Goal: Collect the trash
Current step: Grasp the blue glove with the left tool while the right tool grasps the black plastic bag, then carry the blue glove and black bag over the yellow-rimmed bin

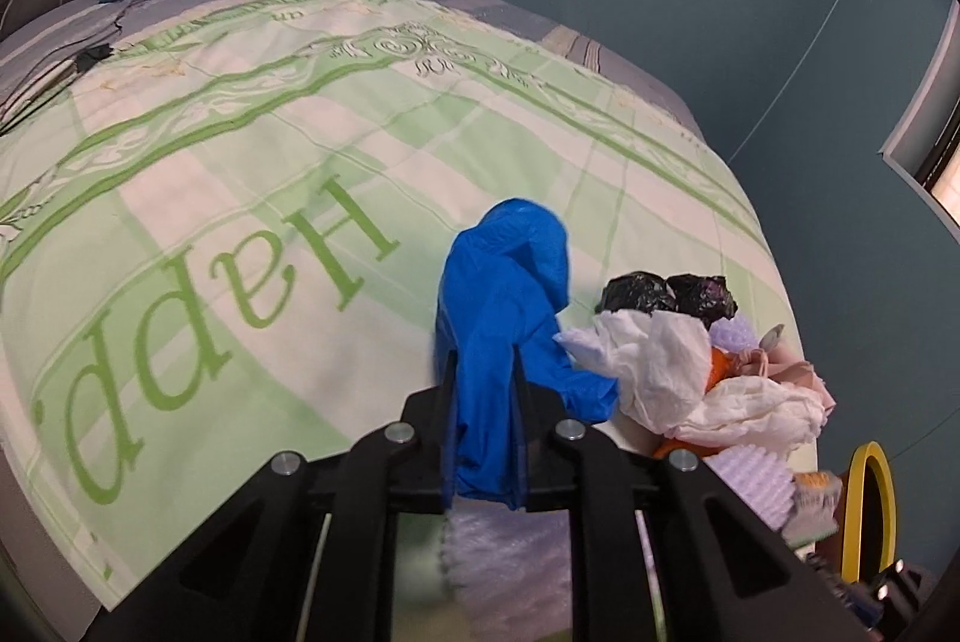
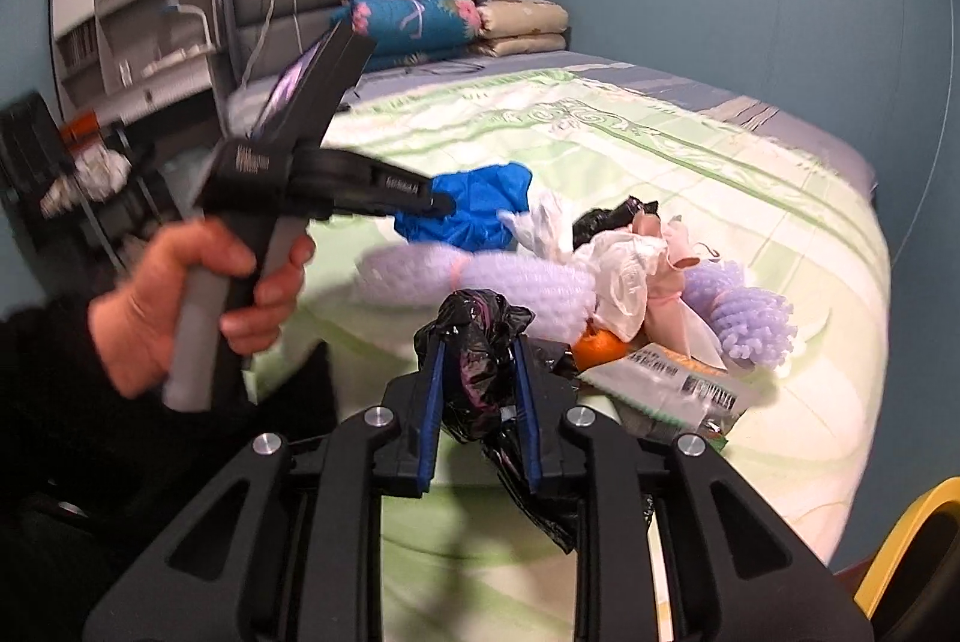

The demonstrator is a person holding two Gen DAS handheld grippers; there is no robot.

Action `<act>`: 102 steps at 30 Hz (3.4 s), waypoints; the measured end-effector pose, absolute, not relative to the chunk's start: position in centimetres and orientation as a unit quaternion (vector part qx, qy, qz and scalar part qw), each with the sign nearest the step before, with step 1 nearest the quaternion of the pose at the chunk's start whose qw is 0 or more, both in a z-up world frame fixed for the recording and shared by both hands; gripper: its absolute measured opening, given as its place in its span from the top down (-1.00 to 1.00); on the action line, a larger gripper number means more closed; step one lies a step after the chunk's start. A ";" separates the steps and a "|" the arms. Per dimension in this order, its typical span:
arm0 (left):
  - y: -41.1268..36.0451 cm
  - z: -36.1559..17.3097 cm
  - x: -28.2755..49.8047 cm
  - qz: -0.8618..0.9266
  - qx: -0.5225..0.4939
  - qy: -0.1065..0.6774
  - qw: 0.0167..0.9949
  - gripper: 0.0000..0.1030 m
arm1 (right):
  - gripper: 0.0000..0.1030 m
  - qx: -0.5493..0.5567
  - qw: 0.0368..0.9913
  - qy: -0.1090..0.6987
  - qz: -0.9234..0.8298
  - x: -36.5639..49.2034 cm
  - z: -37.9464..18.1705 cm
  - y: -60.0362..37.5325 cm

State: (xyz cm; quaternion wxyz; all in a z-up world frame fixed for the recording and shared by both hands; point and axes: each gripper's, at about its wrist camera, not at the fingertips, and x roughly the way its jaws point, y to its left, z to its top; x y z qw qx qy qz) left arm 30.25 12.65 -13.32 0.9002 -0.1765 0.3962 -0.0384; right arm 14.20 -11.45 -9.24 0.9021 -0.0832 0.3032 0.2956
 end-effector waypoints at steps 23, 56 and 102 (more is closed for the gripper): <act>15.3 -6.7 22.1 -0.042 -0.205 0.290 0.934 0.76 | 0.61 0.074 0.899 0.266 0.341 13.3 -1.3 -18.4; 5.8 -1.6 18.7 -0.137 -0.142 0.277 0.940 0.76 | 0.61 0.117 0.925 0.220 0.286 11.4 0.1 -25.3; -19.5 -3.3 20.0 -0.364 0.035 0.370 0.854 0.76 | 0.60 0.129 0.979 0.141 0.068 6.0 4.7 -42.2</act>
